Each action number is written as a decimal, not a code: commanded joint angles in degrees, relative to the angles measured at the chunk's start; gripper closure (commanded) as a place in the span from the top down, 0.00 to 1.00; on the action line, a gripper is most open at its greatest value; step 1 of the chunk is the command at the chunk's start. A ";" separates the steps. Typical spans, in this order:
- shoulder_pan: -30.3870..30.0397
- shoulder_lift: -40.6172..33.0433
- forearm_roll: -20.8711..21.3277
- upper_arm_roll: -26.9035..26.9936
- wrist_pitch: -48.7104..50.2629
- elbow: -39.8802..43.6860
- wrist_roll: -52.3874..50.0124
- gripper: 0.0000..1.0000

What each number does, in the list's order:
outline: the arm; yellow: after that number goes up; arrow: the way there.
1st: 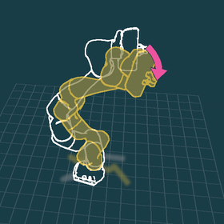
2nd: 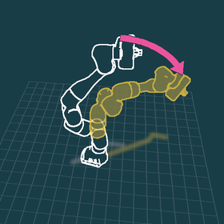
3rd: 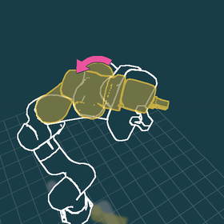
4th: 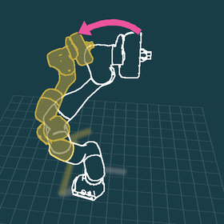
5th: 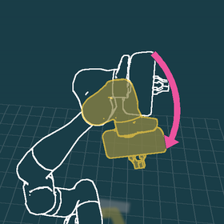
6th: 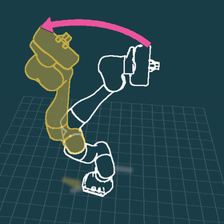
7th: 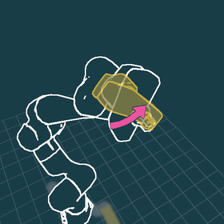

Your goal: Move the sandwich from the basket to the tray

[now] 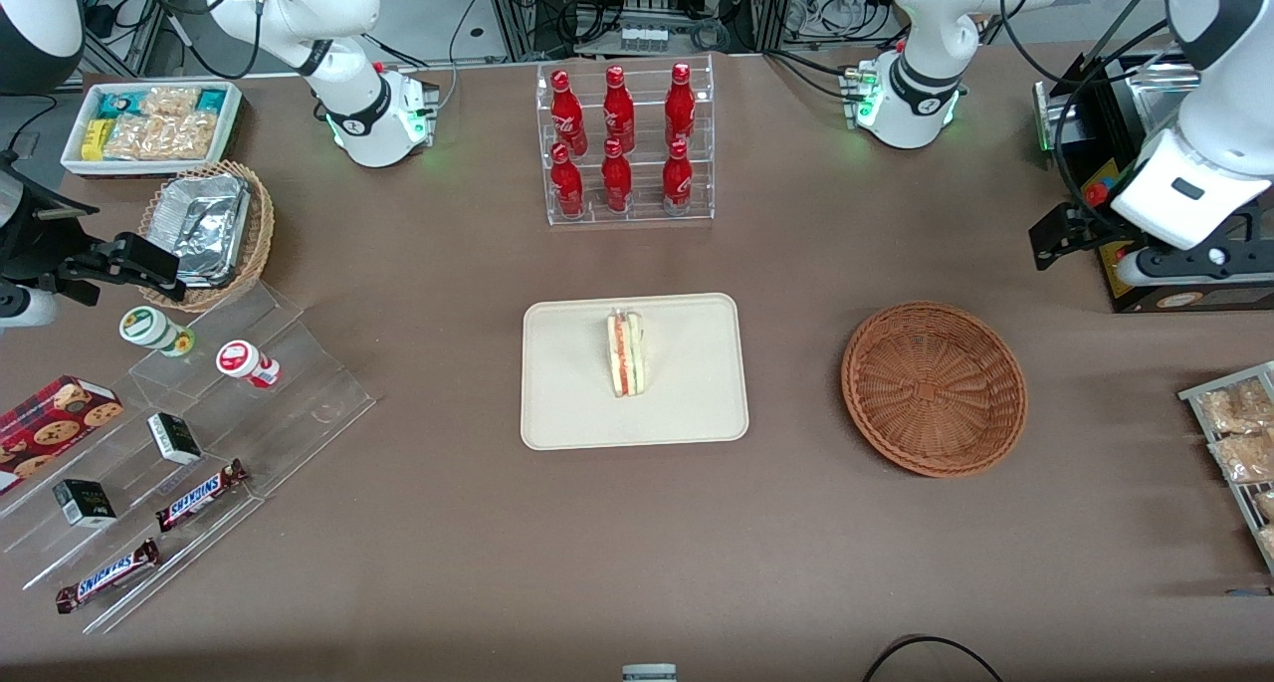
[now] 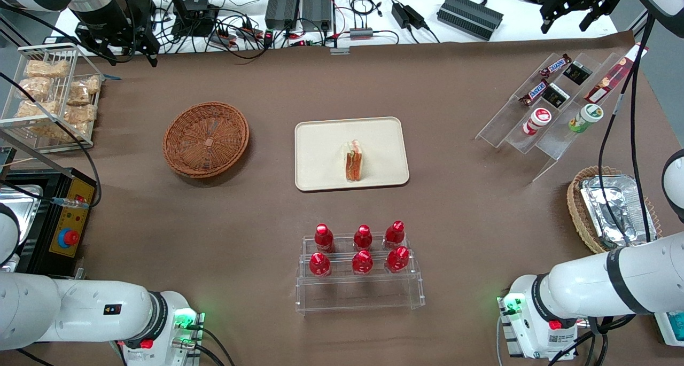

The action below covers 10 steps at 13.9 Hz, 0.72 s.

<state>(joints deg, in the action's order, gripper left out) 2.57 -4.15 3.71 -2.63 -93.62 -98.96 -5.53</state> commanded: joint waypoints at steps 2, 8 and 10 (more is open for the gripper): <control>-0.99 -0.60 -0.55 0.70 4.23 2.98 3.23 1.00; -1.08 -0.33 -0.81 0.87 5.29 3.87 4.56 1.00; -1.08 -0.42 -1.95 1.14 5.29 3.95 4.74 1.00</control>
<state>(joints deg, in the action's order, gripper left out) 2.09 -4.37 3.29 -1.56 -89.91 -96.14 -2.30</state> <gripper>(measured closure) 0.000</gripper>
